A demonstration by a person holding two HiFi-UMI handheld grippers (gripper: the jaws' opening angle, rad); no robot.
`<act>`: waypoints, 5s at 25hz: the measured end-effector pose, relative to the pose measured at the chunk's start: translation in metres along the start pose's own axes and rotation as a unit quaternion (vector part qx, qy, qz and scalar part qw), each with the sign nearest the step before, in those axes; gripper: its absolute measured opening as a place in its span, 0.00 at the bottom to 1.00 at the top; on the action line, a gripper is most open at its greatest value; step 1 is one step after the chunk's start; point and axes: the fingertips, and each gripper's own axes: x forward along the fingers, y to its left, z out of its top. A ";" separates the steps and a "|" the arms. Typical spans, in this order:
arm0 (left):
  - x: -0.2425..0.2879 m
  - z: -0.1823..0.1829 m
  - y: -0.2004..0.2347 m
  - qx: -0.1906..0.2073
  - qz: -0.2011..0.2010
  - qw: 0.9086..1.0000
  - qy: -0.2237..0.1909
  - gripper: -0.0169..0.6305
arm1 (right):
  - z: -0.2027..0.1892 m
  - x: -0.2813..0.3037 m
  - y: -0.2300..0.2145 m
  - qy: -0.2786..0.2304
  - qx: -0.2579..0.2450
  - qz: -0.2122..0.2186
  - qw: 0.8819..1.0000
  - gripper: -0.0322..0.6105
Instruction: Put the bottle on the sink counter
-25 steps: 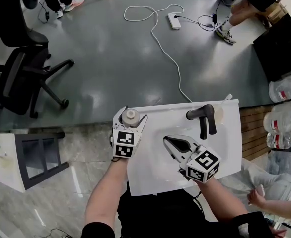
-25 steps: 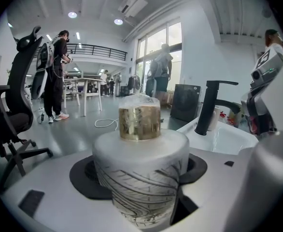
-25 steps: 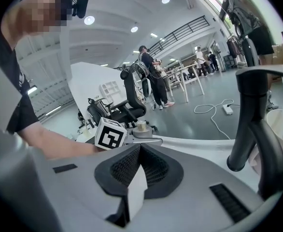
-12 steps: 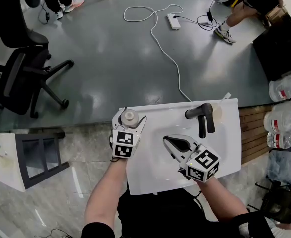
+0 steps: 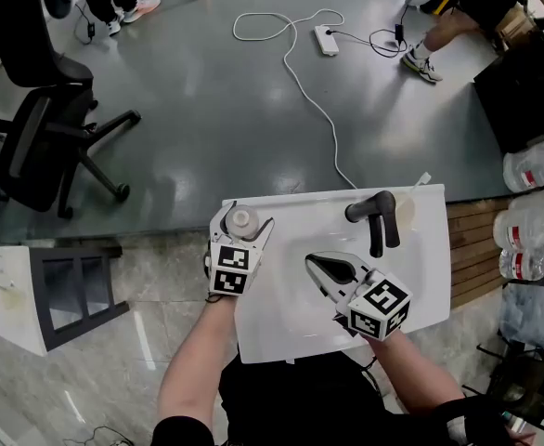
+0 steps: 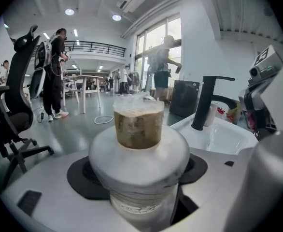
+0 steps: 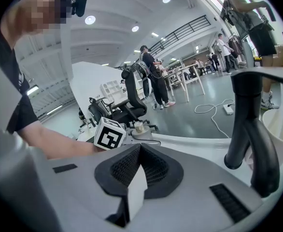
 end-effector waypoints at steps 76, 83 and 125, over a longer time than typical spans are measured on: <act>-0.222 0.120 -0.091 -0.015 0.097 0.987 -0.129 0.04 | 0.050 -0.137 0.020 -0.140 -0.041 0.036 0.989 0.07; -0.273 0.107 -0.065 -0.040 0.076 0.984 -0.156 0.04 | 0.052 -0.114 0.064 -0.137 -0.051 0.008 0.989 0.07; -0.332 0.167 -0.071 -0.006 0.067 0.972 -0.225 0.04 | 0.130 -0.199 0.112 -0.229 -0.154 -0.027 0.961 0.07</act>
